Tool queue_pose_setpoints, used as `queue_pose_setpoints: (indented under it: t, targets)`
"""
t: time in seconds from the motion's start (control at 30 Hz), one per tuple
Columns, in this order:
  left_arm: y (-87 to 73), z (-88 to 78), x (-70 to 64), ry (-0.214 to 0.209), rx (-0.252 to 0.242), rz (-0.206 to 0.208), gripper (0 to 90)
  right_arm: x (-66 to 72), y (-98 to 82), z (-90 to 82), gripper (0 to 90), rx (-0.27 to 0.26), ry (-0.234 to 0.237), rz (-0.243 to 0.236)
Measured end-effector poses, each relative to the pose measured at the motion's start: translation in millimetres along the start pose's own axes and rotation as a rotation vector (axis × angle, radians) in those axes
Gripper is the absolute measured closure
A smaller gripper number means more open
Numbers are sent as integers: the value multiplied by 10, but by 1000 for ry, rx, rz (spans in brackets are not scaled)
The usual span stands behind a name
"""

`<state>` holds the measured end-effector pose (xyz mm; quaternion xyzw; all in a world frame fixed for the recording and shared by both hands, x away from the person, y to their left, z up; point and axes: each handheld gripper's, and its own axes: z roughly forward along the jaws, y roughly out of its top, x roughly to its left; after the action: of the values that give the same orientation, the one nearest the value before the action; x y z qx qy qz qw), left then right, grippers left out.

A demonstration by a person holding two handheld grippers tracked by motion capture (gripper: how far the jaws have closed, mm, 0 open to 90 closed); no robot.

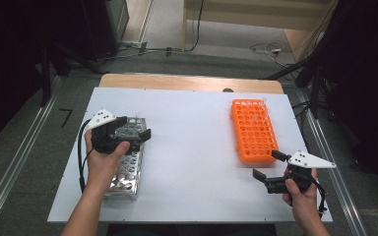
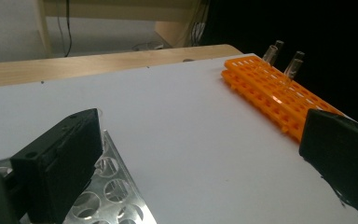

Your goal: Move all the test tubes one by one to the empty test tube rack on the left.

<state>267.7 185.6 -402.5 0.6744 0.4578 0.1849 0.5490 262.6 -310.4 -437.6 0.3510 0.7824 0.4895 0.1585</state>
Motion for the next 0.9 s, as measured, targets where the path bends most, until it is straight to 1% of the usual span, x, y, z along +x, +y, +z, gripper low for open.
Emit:
queue_pose_setpoints:
  t: [0.03,0.13,0.23,0.33,0.37,0.47,0.53,0.6,0.67,0.73,0.8,0.87,0.9]
  targets:
    - [-28,-21,-25,1,-2,3,0,2,12,11,0,-1,-3,1]
    - [-121,-87,-82,-21,-11,2,0,2,45,42,0,0,-9,1]
    - [-180,-144,-130,-35,-5,17,0,-7,77,66,0,-4,-21,-1]
    - [-213,-216,-153,-50,-32,10,0,-41,110,85,0,-10,-34,5]
    - [-222,-234,-160,-50,-38,15,0,-59,122,91,0,-11,-38,6]
    - [-250,-266,-190,-63,-59,17,0,-128,157,116,0,-15,-47,28]
    - [-266,-263,-214,-68,-63,21,0,-175,186,134,0,-17,-60,38]
    - [-271,-249,-225,-65,-54,31,0,-218,219,151,0,-17,-65,39]
    - [-279,-232,-229,-70,-59,22,0,-260,253,179,0,-11,-70,32]
    - [-296,-211,-243,-72,-52,26,0,-306,287,216,0,-10,-75,31]
    - [-315,-189,-258,-72,-45,33,0,-354,321,258,24,-8,-91,46]
    - [-327,-172,-263,-77,-41,28,0,-410,352,310,25,-6,-98,61]
    - [-331,-166,-262,-78,-34,32,0,-436,365,336,28,-6,-101,69]
